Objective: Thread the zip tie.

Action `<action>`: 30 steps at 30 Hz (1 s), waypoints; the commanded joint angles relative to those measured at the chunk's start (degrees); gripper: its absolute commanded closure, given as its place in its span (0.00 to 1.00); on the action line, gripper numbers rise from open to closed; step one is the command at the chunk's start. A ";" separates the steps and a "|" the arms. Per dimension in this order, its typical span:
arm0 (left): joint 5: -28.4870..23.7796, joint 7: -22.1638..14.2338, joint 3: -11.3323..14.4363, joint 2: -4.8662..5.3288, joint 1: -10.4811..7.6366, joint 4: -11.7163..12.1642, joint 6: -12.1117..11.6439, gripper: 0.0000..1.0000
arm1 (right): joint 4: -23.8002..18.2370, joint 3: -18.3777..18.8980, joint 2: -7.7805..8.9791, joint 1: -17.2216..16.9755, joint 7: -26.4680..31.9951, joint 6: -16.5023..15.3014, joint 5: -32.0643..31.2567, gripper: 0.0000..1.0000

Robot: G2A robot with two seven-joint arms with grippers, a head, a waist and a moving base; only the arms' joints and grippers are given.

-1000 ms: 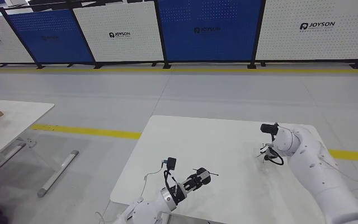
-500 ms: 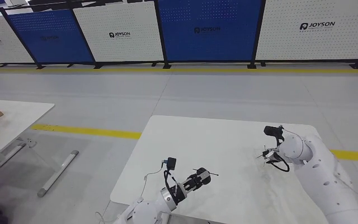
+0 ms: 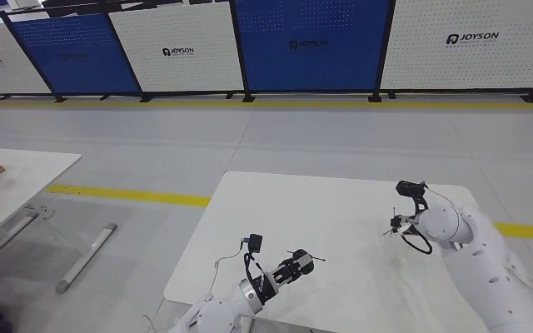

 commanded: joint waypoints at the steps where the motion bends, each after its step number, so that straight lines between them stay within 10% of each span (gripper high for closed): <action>1: 0.00 0.00 0.00 0.00 0.00 0.00 0.00 1.00 | -3.64 2.08 0.68 -2.53 -1.64 0.30 -0.44 1.00; 8: 0.00 0.00 0.00 0.00 0.00 0.00 0.00 1.00 | -19.24 10.40 3.11 -15.91 -6.84 -1.61 0.39 1.00; 11: 0.00 0.00 0.00 0.00 0.00 0.00 0.00 1.00 | -24.08 15.36 4.23 -23.95 -7.60 -9.33 5.74 1.00; 30: 0.00 0.00 0.00 0.00 0.00 0.00 0.00 1.00 | -26.33 18.05 4.41 -28.24 -14.40 -12.95 10.56 1.00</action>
